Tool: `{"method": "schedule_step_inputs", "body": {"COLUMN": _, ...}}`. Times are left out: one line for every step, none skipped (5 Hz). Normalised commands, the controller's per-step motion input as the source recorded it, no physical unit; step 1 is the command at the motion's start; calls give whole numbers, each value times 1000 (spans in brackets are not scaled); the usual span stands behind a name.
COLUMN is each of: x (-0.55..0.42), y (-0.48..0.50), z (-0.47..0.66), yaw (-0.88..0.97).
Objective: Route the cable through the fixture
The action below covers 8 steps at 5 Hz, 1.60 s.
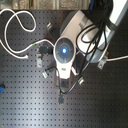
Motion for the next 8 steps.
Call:
{"method": "schedule_step_inputs", "body": {"x": 1, "y": 0, "z": 47, "yaw": 0}}
{"method": "schedule_step_inputs", "body": {"x": 13, "y": 3, "z": 645, "yaw": 200}}
{"method": "schedule_step_inputs", "body": {"x": 60, "y": -6, "z": 515, "yaw": 371}}
{"method": "schedule_step_inputs", "body": {"x": 181, "y": -41, "z": 460, "yaw": 594}}
{"method": "schedule_step_inputs", "body": {"x": 131, "y": -44, "z": 437, "yaw": 748}}
{"method": "schedule_step_inputs", "body": {"x": -21, "y": -64, "z": 437, "yaw": 931}}
{"method": "schedule_step_inputs", "body": {"x": -49, "y": -98, "z": 354, "yaw": 906}}
{"method": "schedule_step_inputs", "body": {"x": -44, "y": -26, "z": 31, "yaw": 0}}
